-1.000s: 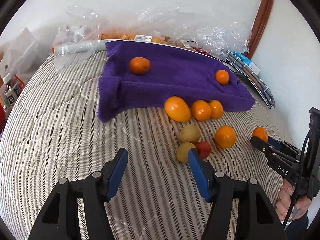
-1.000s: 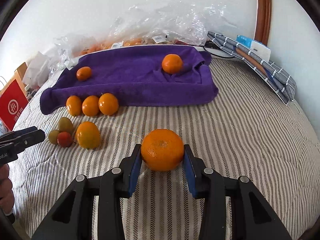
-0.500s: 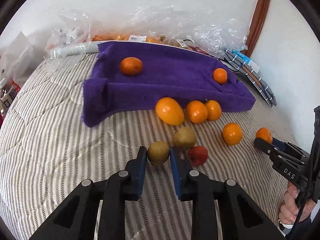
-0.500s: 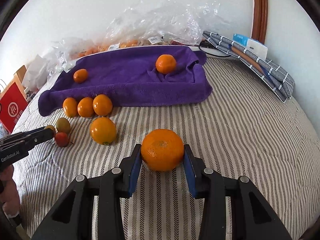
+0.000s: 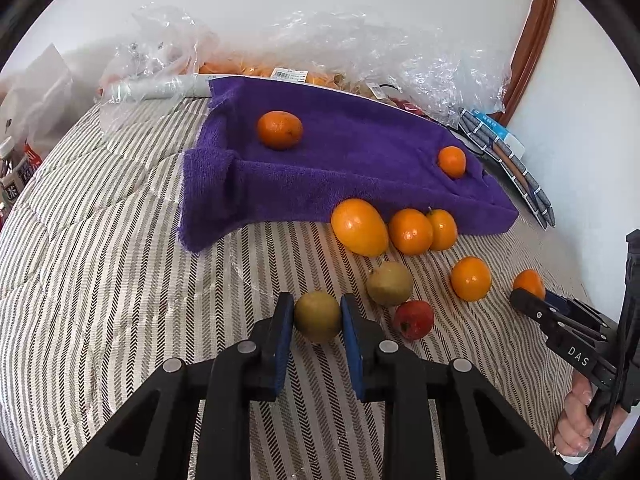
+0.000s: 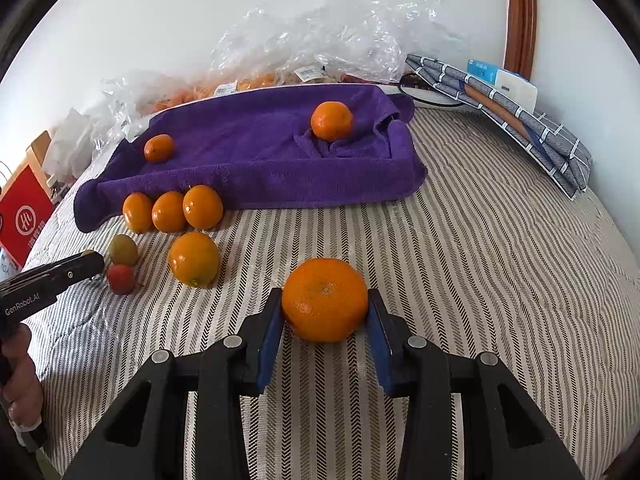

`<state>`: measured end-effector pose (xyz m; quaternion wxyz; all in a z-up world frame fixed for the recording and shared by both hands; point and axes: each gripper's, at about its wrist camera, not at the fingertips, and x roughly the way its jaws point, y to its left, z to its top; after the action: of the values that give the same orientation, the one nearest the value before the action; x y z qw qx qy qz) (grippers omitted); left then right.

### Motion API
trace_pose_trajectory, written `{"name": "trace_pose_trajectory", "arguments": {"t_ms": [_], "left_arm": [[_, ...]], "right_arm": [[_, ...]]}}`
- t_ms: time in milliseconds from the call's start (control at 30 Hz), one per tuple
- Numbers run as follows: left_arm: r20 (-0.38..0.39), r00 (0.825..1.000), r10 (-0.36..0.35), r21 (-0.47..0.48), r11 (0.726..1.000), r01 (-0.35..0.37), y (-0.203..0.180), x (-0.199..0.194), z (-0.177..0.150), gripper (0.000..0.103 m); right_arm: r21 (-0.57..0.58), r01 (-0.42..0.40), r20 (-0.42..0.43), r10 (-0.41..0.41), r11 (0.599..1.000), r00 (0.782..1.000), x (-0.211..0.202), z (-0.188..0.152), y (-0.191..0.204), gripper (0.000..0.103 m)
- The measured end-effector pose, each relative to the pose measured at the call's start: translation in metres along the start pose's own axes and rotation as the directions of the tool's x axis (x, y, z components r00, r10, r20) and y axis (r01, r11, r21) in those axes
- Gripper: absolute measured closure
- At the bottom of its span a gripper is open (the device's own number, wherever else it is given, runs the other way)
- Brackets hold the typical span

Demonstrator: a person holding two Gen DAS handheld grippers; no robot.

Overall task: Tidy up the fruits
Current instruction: 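Grasp a small yellow-green fruit with the left gripper while the right gripper holds the orange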

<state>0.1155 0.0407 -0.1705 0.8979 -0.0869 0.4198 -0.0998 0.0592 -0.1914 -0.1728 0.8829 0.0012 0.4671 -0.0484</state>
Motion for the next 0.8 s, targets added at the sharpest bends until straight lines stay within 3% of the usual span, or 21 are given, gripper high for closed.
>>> {"name": "trace_pose_trajectory", "arguments": {"t_ms": [200, 300, 800], "left_arm": [[0.029, 1.000, -0.008, -0.090, 0.996, 0.011, 0.018, -0.006, -0.002, 0.080], [0.092, 0.995, -0.024, -0.156, 0.987, 0.039, 0.029, -0.015, -0.004, 0.080], [0.171, 0.985, 0.022, -0.098, 0.995, -0.005, 0.017, -0.033, -0.005, 0.080]], "right_arm": [[0.006, -0.010, 0.010, 0.009, 1.000, 1.000, -0.001, 0.000, -0.001, 0.063], [0.011, -0.007, 0.016, 0.007, 1.000, 1.000, -0.003, 0.000, -0.001, 0.063], [0.002, 0.007, 0.031, -0.007, 1.000, 1.000, -0.006, -0.002, 0.001, 0.063]]}}
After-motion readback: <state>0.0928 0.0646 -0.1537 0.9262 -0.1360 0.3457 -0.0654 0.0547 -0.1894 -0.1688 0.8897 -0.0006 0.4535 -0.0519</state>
